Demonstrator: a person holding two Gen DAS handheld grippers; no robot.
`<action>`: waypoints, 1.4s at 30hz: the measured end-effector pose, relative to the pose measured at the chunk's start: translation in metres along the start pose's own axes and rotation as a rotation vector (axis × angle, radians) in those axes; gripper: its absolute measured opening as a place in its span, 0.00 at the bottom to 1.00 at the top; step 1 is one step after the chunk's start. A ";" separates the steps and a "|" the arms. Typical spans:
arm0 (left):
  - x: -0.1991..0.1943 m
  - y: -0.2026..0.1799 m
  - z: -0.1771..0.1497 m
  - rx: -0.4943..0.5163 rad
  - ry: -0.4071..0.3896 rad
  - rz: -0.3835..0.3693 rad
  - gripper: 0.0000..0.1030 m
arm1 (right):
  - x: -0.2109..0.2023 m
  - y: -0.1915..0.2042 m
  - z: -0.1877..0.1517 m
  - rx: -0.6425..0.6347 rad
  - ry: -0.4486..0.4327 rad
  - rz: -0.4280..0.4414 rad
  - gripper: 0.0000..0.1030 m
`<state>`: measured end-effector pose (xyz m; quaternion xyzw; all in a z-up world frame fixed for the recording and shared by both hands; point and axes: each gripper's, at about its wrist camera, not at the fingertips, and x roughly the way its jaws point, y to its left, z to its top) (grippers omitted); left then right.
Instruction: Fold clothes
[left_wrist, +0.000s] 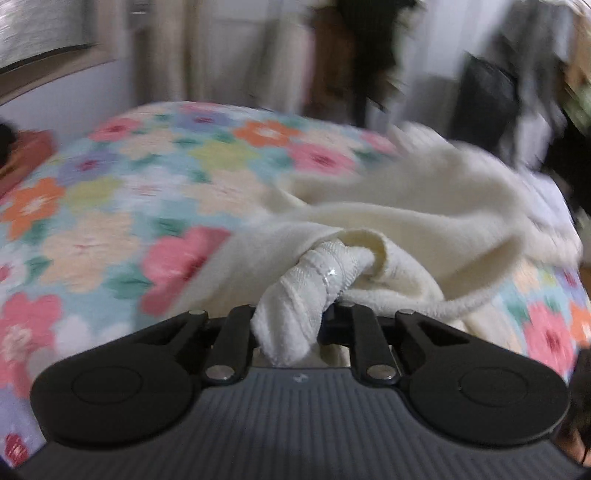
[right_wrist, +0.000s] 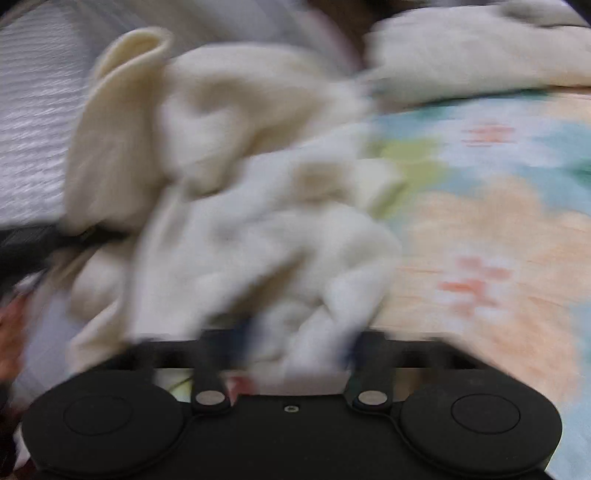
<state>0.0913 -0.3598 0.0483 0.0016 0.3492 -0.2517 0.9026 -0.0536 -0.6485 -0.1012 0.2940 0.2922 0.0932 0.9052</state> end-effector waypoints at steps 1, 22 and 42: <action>-0.003 0.015 0.005 -0.035 -0.018 0.032 0.12 | -0.002 0.003 0.004 -0.023 -0.018 -0.002 0.27; -0.017 0.168 -0.086 -0.553 0.083 0.220 0.33 | -0.010 0.039 0.046 -0.170 -0.107 -0.193 0.21; -0.069 0.158 -0.160 -0.372 0.118 0.028 0.71 | -0.030 0.021 -0.019 0.040 -0.042 -0.211 0.45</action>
